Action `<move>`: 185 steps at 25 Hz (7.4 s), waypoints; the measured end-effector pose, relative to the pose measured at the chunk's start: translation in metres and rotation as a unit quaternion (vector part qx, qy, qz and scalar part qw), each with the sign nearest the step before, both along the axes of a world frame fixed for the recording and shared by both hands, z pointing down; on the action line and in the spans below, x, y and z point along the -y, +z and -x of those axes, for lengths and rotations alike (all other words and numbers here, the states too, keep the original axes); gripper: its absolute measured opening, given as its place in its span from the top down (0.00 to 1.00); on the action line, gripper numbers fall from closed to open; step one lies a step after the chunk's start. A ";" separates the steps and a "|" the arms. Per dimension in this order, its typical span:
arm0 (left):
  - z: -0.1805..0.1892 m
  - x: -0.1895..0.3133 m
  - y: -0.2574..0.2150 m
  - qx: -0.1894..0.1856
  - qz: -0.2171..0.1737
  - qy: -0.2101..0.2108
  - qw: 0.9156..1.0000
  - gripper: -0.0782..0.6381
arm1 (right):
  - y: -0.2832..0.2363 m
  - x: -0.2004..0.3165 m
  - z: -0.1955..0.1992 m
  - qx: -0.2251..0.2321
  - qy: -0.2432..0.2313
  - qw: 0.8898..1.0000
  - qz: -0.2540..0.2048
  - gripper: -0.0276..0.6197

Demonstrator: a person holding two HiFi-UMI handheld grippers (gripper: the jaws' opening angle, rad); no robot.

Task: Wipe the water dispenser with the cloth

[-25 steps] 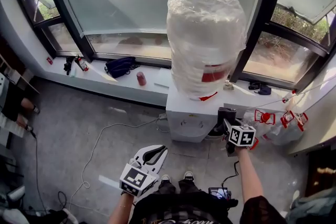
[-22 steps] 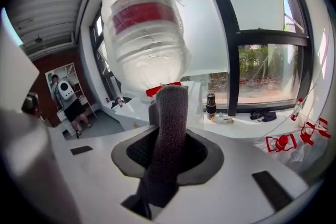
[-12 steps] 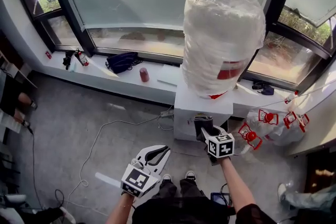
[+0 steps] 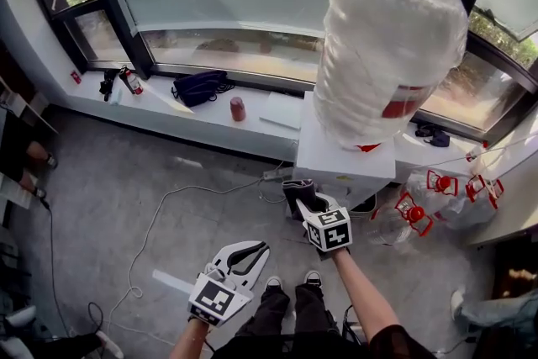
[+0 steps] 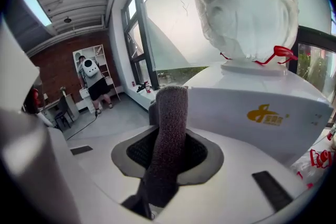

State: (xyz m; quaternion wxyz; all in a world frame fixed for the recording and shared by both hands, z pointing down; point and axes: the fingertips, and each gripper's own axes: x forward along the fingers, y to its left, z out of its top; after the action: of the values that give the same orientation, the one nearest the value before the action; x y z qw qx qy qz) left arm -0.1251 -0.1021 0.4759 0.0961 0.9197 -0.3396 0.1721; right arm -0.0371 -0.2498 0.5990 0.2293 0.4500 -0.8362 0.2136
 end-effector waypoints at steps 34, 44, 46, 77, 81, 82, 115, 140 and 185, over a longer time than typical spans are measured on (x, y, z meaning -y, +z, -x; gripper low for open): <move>-0.082 0.027 0.054 0.001 0.009 0.118 0.993 0.86 | 0.052 0.004 -0.266 -0.106 0.203 0.973 0.005 0.78; -0.076 0.034 0.059 -0.013 0.010 0.099 0.995 0.86 | 0.075 -0.036 -0.244 -0.121 0.193 0.974 -0.007 0.78; -0.069 0.035 0.062 -0.010 0.010 0.095 0.995 0.86 | 0.090 -0.047 -0.223 -0.119 0.173 0.978 0.003 0.78; -0.050 0.064 0.122 -0.005 0.010 0.065 0.998 0.86 | 0.214 0.052 -0.084 -0.105 0.086 0.991 0.005 0.78; -0.068 0.063 0.123 -0.009 0.009 0.073 0.997 0.86 | 0.221 0.049 -0.126 -0.114 0.120 0.986 0.015 0.78; -0.072 0.063 0.123 -0.008 0.009 0.075 0.997 0.86 | 0.222 0.048 -0.139 -0.107 0.141 0.984 0.020 0.78; -0.070 0.077 0.172 -0.004 0.031 -0.005 1.000 0.86 | 0.296 -0.013 -0.081 -0.023 0.097 0.990 0.099 0.78; -0.071 0.087 0.210 0.006 0.042 -0.009 0.999 0.86 | 0.345 0.006 -0.174 -0.145 0.079 0.980 0.113 0.78; -0.096 0.025 0.019 -0.010 0.027 0.060 0.998 0.86 | -0.060 -0.137 -0.182 0.079 0.155 0.985 0.003 0.78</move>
State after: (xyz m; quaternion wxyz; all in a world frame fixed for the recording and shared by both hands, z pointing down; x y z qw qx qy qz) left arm -0.0290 -0.1268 0.4947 0.1136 0.9373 -0.2778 0.1771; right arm 0.1447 -0.1132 0.5386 0.1283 0.5550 -0.7712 0.2841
